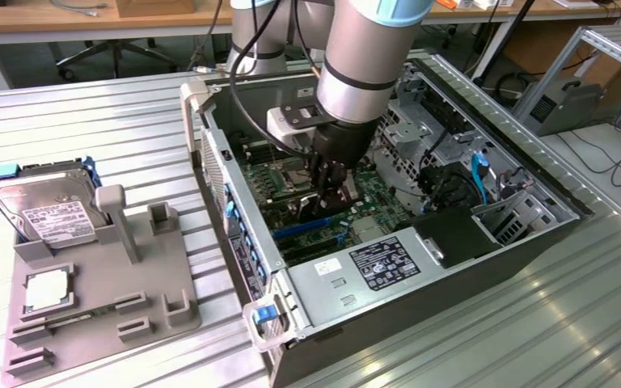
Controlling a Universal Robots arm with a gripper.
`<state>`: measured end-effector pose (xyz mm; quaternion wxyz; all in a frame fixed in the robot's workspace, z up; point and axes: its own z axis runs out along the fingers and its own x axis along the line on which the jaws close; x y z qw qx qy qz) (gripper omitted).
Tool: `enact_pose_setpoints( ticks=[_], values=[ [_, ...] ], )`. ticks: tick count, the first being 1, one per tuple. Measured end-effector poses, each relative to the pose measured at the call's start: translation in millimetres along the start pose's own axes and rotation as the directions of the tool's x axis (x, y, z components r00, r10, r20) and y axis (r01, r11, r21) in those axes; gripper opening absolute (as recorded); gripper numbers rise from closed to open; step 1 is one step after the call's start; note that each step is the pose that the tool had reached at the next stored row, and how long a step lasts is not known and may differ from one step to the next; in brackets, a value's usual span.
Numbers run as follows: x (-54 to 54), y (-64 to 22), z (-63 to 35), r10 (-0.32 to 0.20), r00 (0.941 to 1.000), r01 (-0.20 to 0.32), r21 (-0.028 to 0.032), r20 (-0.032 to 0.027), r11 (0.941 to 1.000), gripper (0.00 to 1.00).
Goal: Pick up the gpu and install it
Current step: 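Insert the gpu into the slot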
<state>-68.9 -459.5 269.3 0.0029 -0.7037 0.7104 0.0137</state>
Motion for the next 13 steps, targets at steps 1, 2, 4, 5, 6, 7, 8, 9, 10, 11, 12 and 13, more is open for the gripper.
enact_pose_setpoints(
  ticks=[1, 2, 4, 5, 6, 7, 8, 9, 10, 11, 12, 13],
  values=[
    [0.0, 0.0, 0.1, 0.000, 1.0000, 0.000, 0.0000, 0.0001, 1.0000, 0.27],
    [0.0, 0.0, 0.6, 0.000, 1.0000, 0.000, 0.0002, 0.0006, 1.0000, 0.27],
    [0.0, 0.2, 1.4, 0.000, 1.0000, 0.000, 0.0000, 0.0007, 1.0000, 0.27],
    [0.0, 0.4, 1.4, 0.000, 1.0000, 0.000, -0.0001, 0.0004, 1.0000, 0.27],
    [0.0, 0.5, 1.5, 0.000, 1.0000, 0.000, 0.0000, 0.0004, 1.0000, 0.27],
    [0.0, 0.5, 1.6, 0.000, 1.0000, 0.000, 0.0000, 0.0006, 1.0000, 0.27],
    [0.0, 0.5, 1.7, 0.000, 1.0000, 0.000, 0.0000, 0.0007, 1.0000, 0.27],
    [0.0, 1.0, 2.1, 0.000, 1.0000, 0.000, 0.0002, 0.0008, 1.0000, 0.27],
    [0.0, 1.1, 2.1, 0.000, 1.0000, 0.000, 0.0001, 0.0007, 1.0000, 0.27],
    [0.0, 1.3, 2.2, 0.000, 1.0000, 0.000, 0.0001, 0.0007, 1.0000, 0.27],
    [0.0, 1.8, 2.3, 0.000, 1.0000, 0.000, 0.0001, 0.0008, 1.0000, 0.27],
    [0.0, 2.2, 2.4, 0.000, 1.0000, 0.000, 0.0001, 0.0008, 1.0000, 0.27]
  ],
)
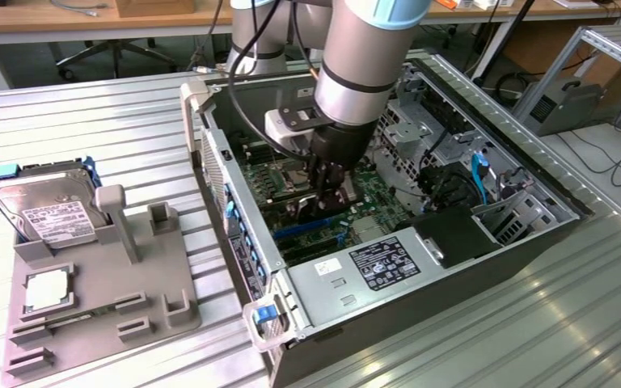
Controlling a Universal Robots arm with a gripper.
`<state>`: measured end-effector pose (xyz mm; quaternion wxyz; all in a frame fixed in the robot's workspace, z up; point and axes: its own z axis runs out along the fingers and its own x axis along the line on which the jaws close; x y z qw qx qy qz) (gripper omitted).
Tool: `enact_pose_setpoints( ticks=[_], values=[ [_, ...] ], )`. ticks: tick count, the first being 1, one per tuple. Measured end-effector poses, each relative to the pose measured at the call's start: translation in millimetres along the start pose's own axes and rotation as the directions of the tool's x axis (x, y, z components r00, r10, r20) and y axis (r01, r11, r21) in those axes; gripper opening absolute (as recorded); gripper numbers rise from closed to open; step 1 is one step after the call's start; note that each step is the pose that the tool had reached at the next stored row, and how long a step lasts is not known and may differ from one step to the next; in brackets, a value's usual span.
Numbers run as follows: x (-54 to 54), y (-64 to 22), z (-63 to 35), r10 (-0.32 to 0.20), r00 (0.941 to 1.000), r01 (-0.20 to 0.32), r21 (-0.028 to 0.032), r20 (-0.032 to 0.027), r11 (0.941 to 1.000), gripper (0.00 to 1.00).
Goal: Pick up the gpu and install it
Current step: 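Insert the gpu into the slot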
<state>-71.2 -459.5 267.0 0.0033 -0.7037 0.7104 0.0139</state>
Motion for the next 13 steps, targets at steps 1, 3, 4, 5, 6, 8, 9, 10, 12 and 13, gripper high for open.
enact_pose_setpoints(
  ticks=[1, 3, 4, 5, 6, 8, 9, 10, 12, 13],
  values=[
    [0.0, 0.2, 0.0, 0.000, 1.0000, 0.000, 0.0000, 0.0000, 1.0000, 0.27],
    [0.0, 0.3, 0.0, 0.000, 1.0000, 0.000, 0.0000, 0.0000, 1.0000, 0.27],
    [0.0, 0.3, 0.0, 0.000, 1.0000, 0.000, 0.0000, -0.0001, 1.0000, 0.27],
    [0.0, 0.3, 0.0, 0.000, 1.0000, 0.000, 0.0000, 0.0000, 1.0000, 0.27],
    [0.0, 0.3, 0.0, 0.000, 1.0000, 0.000, 0.0000, -0.0001, 1.0000, 0.27],
    [0.0, 0.3, 0.0, 0.000, 1.0000, 0.000, -0.0001, -0.0001, 1.0000, 0.27],
    [0.0, 0.3, 0.0, 0.000, 1.0000, 0.000, 0.0000, -0.0001, 1.0000, 0.27],
    [0.0, 0.3, 0.0, 0.000, 1.0000, 0.000, -0.0001, -0.0001, 1.0000, 0.27],
    [0.1, 0.3, 0.2, 0.000, 1.0000, 0.000, -0.0001, -0.0002, 1.0000, 0.27],
    [0.1, 0.4, 0.7, 0.000, 1.0000, 0.000, 0.0001, 0.0002, 1.0000, 0.27]
  ],
)
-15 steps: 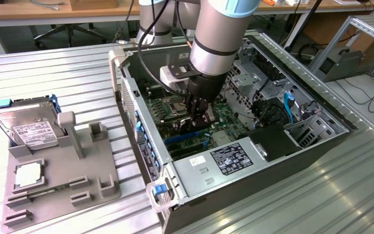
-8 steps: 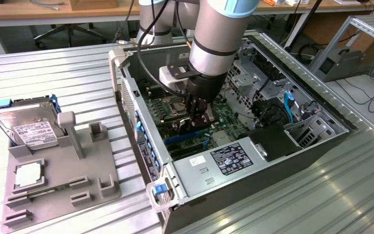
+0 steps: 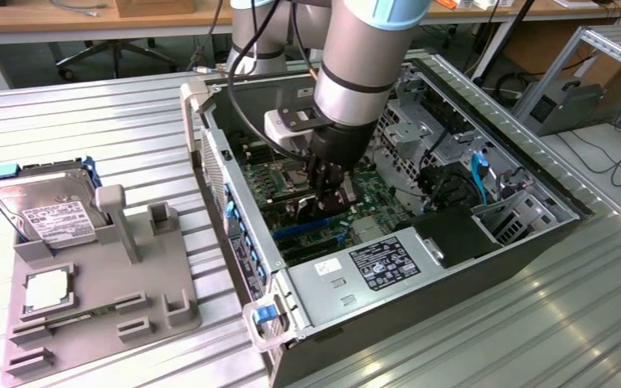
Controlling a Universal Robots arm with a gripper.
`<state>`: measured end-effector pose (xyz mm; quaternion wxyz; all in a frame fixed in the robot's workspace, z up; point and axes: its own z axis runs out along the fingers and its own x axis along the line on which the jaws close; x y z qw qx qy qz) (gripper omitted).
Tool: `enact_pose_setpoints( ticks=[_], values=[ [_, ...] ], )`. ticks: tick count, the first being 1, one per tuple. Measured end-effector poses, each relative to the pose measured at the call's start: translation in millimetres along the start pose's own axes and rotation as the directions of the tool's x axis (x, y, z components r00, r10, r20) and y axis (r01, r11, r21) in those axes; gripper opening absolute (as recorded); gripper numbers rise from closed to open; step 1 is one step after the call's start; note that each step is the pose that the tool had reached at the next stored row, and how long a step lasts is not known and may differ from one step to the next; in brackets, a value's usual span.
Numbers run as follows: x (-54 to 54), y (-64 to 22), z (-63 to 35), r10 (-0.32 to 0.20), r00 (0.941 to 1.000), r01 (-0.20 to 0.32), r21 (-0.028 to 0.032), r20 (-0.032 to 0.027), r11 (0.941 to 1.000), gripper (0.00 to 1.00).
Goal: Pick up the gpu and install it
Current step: 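Insert the gpu into the slot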
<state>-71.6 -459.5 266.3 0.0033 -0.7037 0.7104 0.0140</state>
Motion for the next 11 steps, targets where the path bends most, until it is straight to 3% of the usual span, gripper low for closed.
enact_pose_setpoints(
  ticks=[11],
  values=[
    [0.3, 1.3, 8.3, 0.004, 1.0000, -0.004, 0.0001, 0.0000, 1.0000, 0.27]
  ],
)
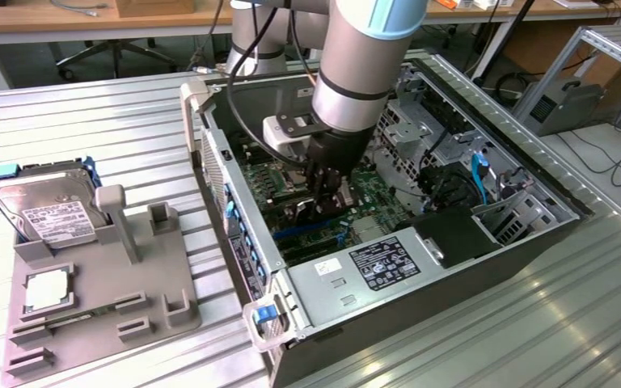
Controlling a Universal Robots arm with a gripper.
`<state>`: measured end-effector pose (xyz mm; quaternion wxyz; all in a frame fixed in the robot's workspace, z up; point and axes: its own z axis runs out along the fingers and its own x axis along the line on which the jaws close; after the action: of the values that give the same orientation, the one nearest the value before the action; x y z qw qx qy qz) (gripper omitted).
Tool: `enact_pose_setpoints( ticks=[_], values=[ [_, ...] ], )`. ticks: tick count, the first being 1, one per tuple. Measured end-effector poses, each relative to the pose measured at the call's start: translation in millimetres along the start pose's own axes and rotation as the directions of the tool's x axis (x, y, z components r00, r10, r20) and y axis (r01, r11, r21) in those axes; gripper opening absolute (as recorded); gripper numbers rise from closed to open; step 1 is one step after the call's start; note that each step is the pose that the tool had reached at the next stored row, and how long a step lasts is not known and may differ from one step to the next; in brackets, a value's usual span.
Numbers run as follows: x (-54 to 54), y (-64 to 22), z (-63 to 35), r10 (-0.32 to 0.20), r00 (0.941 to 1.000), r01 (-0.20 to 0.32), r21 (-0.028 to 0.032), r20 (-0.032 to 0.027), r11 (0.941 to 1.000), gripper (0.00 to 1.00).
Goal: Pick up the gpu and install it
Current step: 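Insert the gpu into the slot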
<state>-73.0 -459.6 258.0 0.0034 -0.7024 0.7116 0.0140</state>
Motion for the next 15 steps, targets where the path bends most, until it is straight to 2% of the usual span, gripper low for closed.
enact_pose_setpoints(
  ticks=[15],
  values=[
    [0.2, 0.7, 4.4, 0.000, 1.0000, 0.000, -0.0002, -0.0003, 1.0000, 0.27]
  ],
)
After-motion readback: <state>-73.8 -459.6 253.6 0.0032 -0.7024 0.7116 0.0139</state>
